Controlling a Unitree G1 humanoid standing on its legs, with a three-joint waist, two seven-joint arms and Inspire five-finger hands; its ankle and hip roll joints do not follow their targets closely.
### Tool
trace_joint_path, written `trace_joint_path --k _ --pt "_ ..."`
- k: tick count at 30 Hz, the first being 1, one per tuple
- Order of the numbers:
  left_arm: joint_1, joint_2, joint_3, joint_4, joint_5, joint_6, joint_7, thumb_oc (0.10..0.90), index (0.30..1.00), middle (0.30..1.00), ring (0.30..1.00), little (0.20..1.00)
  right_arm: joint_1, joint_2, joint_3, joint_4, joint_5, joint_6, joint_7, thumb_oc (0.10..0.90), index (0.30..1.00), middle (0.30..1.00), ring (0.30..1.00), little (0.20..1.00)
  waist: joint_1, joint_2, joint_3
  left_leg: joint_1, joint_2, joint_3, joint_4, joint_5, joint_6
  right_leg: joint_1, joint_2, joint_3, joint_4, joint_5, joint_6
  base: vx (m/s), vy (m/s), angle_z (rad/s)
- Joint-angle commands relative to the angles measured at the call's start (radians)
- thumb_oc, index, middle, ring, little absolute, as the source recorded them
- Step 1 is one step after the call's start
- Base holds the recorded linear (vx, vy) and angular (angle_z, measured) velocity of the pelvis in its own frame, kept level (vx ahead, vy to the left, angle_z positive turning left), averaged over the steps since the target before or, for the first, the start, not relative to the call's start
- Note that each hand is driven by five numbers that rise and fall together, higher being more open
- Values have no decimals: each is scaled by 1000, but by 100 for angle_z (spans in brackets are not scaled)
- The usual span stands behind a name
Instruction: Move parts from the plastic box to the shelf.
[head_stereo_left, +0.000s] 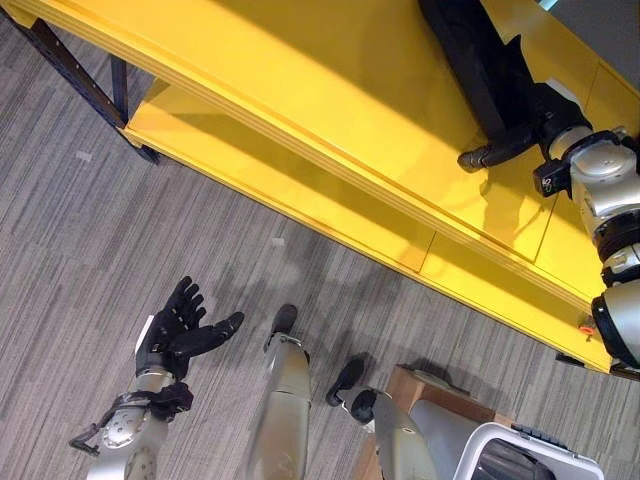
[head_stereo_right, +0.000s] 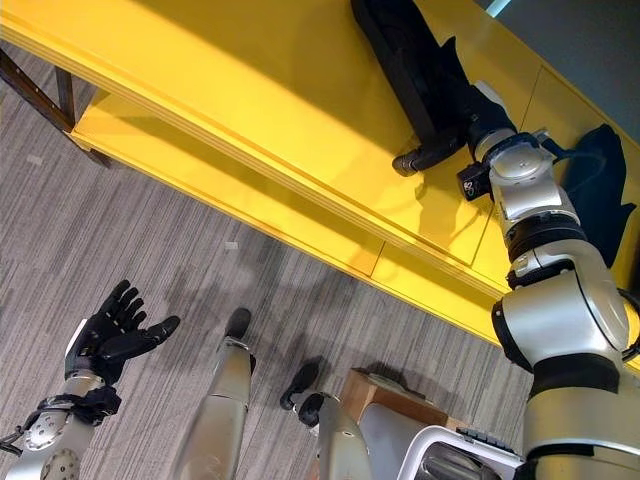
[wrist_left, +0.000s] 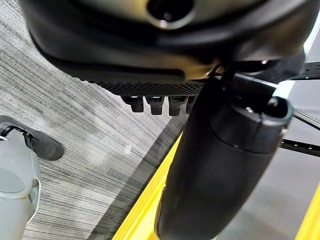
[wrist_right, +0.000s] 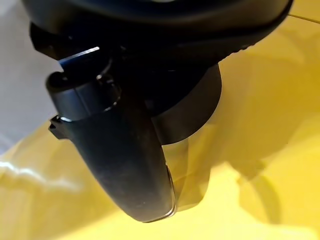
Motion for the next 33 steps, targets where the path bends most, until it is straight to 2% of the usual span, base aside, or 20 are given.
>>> trace_joint_path --k 1,3,7,15,22,24,26,29,33 --pt "-17 68 25 -106 13 -45 13 900 1000 1000 1000 1000 -60 32 -41 140 44 33 -149 900 1000 1000 1000 1000 31 9 -5 -8 30 -6 61 -110 28 55 -55 61 28 6 76 0 0 0" --pt "-16 68 25 -107 13 -44 20 900 1000 1000 1000 1000 -62 39 -63 146 59 32 -174 900 1000 1000 1000 1000 31 9 -6 -9 30 -7 63 -111 29 56 -54 62 27 6 77 0 0 0" --pt "-25 75 9 -108 20 -41 46 900 1000 1000 1000 1000 -66 82 -172 150 224 18 -240 900 1000 1000 1000 1000 31 14 -9 -10 30 -7 68 -119 32 60 -50 64 20 8 80 0 0 0" --pt "-36 84 -11 -115 25 -37 86 900 1000 1000 1000 1000 -72 127 -275 149 412 2 -300 900 1000 1000 1000 1000 33 17 -11 -12 31 -5 70 -124 34 67 -46 68 11 9 83 0 0 0" --pt "-50 84 -27 -115 25 -39 127 900 1000 1000 1000 1000 -68 173 -335 105 518 -29 -361 900 1000 1000 1000 1000 33 16 -13 -19 28 -7 80 -132 35 71 -44 69 5 12 86 0 0 0" --pt "-56 79 -35 -111 22 -40 143 900 1000 1000 1000 1000 -59 209 -361 75 568 -53 -383 900 1000 1000 1000 1000 31 16 -14 -18 29 -6 79 -133 34 74 -42 70 0 14 86 0 0 0" --pt "-55 79 -35 -111 23 -40 144 900 1000 1000 1000 1000 -57 210 -362 72 568 -53 -385 900 1000 1000 1000 1000 31 15 -14 -18 29 -6 80 -133 34 75 -42 70 0 15 86 0 0 0" --pt "-62 69 -48 -111 14 -41 166 900 1000 1000 1000 1000 -37 287 -398 17 620 -87 -415 900 1000 1000 1000 1000 27 16 -12 -17 30 -3 85 -138 34 74 -39 75 -2 17 86 5 13 -2" --pt "-64 65 -57 -109 9 -41 180 900 1000 1000 1000 1000 -26 316 -419 -1 642 -97 -430 900 1000 1000 1000 1000 25 19 -11 -17 29 -1 87 -140 34 79 -38 78 -6 18 88 7 7 -6"
